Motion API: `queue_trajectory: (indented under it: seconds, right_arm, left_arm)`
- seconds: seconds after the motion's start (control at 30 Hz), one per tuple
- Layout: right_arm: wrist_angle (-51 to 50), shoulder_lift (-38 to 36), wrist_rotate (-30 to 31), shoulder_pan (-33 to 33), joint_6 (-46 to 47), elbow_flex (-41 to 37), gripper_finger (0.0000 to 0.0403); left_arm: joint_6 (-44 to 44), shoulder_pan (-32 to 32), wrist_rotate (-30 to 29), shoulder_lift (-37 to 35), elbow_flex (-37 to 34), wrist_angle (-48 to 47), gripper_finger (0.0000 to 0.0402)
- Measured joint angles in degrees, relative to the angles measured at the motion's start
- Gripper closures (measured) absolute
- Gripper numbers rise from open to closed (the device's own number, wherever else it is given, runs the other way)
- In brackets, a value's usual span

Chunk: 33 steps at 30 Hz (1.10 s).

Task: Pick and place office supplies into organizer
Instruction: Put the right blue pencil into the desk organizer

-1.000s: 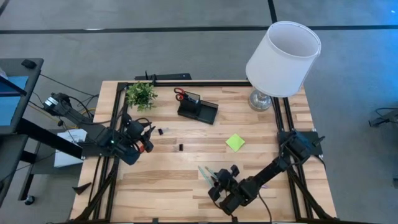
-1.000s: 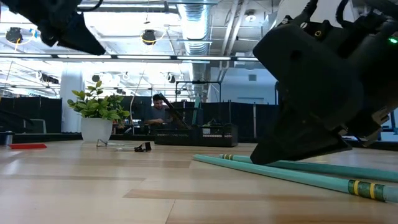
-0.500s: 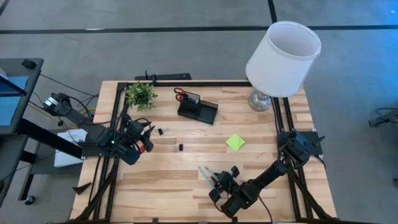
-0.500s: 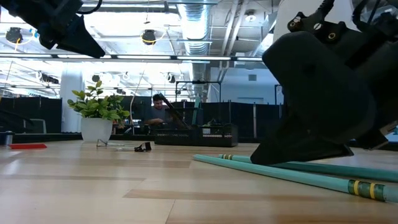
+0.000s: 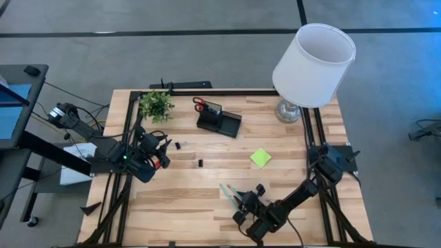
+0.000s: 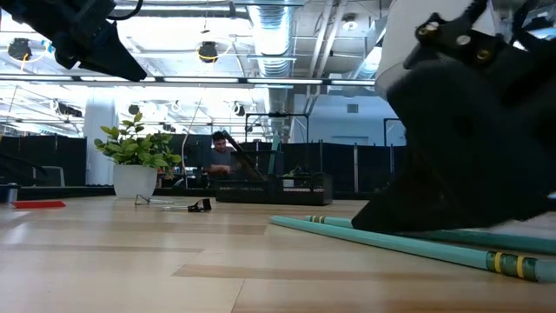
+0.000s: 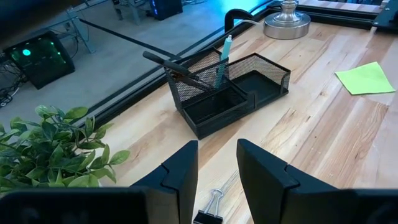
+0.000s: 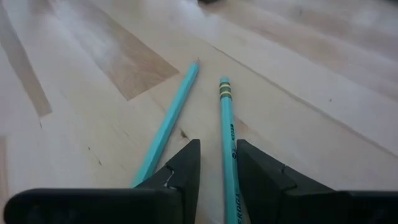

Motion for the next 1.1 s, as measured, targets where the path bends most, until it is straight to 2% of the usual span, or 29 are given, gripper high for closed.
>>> queue_trajectory:
  seconds: [0.07,0.2,0.3,0.37,0.5,0.87,0.97,1.1]
  right_arm:
    - [1.04,0.29,3.31,0.17,-2.74,-0.45,0.0306]
    - [3.78,0.13,3.95,0.07,-3.13,-2.22,0.0306]
    - [9.44,1.01,5.47,0.11,-3.52,-4.66,0.0306]
    - [12.92,1.5,7.66,0.18,-2.5,-6.01,0.0306]
    - [13.08,3.08,11.36,-0.07,1.64,-6.1,0.0306]
    - [11.6,2.64,9.54,-0.44,-9.47,-3.93,0.0306]
    - [8.26,0.07,7.98,-0.8,-12.38,-3.72,0.0306]
    - [1.7,-4.19,4.09,-1.17,-10.94,-3.97,0.0306]
  left_arm:
    - [0.04,0.0,0.0,0.0,0.0,0.0,0.0292]
    - [0.07,0.01,0.17,0.0,0.0,-0.04,0.0292]
    - [0.1,0.0,0.15,0.0,0.0,-0.1,0.0292]
    - [0.13,0.01,0.14,0.0,0.0,-0.17,0.0292]
    - [0.42,0.01,-0.02,0.0,0.0,-0.24,0.0292]
    - [1.27,0.0,-0.11,0.0,0.0,-0.24,0.0292]
    - [1.52,0.01,-0.18,0.0,0.0,-0.24,0.0292]
    - [1.57,0.0,-0.09,0.0,0.0,-0.26,0.0292]
